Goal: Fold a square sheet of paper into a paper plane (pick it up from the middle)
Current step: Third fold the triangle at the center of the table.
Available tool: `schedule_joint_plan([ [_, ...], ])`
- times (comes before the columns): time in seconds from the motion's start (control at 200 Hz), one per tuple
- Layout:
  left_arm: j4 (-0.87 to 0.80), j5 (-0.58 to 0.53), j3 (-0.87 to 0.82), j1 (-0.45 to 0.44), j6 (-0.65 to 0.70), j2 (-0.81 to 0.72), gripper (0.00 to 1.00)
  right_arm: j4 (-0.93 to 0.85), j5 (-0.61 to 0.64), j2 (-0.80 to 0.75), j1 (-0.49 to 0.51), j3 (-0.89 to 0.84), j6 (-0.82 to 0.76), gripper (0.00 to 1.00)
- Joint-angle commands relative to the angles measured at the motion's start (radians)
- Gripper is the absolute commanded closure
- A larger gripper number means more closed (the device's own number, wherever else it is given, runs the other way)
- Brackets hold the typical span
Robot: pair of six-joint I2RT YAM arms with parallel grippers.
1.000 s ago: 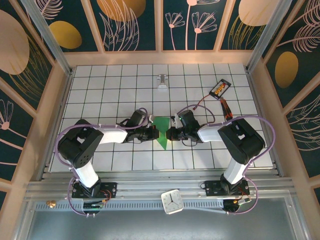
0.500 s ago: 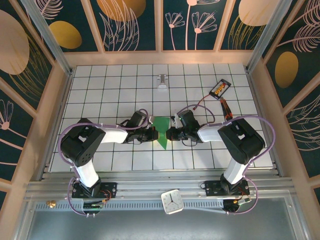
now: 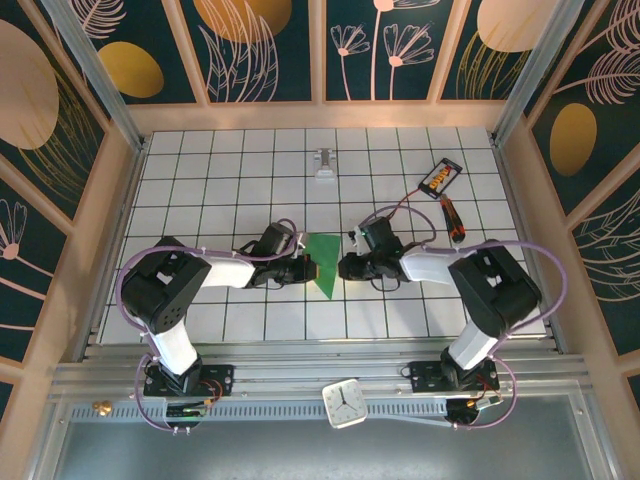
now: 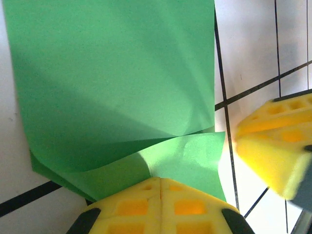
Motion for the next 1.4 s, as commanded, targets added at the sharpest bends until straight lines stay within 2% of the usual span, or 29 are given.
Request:
schedule_joint_plan([
  [0.0, -0.12, -0.055, -0.04, 0.005, 0.026, 0.024, 1.0, -0.092, 0.014, -0.103, -0.004, -0.02, -0.033, 0.8],
  [0.16, -0.122, -0.056, -0.039, 0.005, 0.022, 0.023, 1.0, 0.012, -0.086, -0.146, 0.071, -0.054, 0.033, 0.82],
  [0.34, -0.123, -0.059, -0.04, 0.005, 0.017, 0.02, 1.0, 0.14, -0.15, -0.072, 0.152, -0.055, 0.109, 0.92],
  [0.51, -0.126, -0.059, -0.038, 0.005, 0.021, 0.019, 1.0, 0.186, -0.169, -0.003, 0.18, -0.034, 0.133, 0.96],
  [0.771, -0.129, -0.057, -0.036, 0.005, 0.03, 0.017, 1.0, 0.136, -0.139, 0.078, 0.177, 0.009, 0.085, 0.99],
  [0.986, -0.141, -0.059, -0.028, 0.004, 0.043, 0.015, 1.0, 0.083, -0.116, 0.11, 0.171, -0.029, 0.056, 1.0],
  [1.396, -0.179, -0.08, -0.015, 0.005, 0.065, 0.003, 1.0, 0.001, -0.098, 0.033, 0.183, -0.157, 0.072, 1.0],
])
